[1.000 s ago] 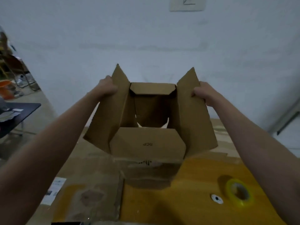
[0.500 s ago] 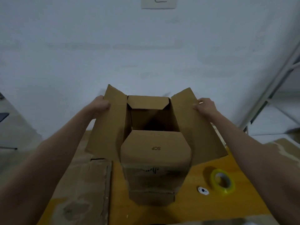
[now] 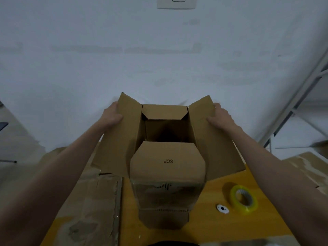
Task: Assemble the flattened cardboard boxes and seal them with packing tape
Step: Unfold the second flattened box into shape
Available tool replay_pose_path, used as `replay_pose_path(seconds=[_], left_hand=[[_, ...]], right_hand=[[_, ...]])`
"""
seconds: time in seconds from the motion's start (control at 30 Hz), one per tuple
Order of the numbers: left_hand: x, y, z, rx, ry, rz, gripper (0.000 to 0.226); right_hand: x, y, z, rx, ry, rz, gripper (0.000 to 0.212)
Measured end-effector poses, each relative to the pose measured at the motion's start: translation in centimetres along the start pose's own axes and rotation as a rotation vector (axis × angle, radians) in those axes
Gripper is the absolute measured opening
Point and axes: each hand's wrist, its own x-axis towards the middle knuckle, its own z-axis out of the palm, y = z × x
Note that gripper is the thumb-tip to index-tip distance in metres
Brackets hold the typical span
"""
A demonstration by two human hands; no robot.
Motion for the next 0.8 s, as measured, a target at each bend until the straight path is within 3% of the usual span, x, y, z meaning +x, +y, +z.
replay_pose_path(seconds=[0.1,0.2,0.27,0.4,0.63,0.8], left_hand=[[0.6,-0.4,-0.1,0.159,-0.051,0.012,0.059],[0.9,-2.2,0.6,0.495,-0.083,0.012,0.053],[0.7,-3.3,1.8,0.625,-0.06,0.13,0.043],[-0.9,-2.8,3.6,0.551,-0.071,0.288,0.045],[-2.1,0.0,4.7,0.29,-0.158,0.319,0.054],[0.5,1.0,5.7,0.441,-0.309,0.447,0.062]], right_hand=[[-0.4,0.4,0.2,-0.279,-0.049,0.069,0.059],[-0.8,1.7,1.2,-0.352,-0.078,0.02,0.046],[-1.1,2.7,2.2,-0.355,-0.094,-0.076,0.046],[-1.8,3.2,3.2,-0.279,-0.085,-0.22,0.046],[-2.5,1.6,3.4,-0.239,-0.042,-0.347,0.051],[-3.0,2.2,4.5,-0.135,-0.085,-0.323,0.05]])
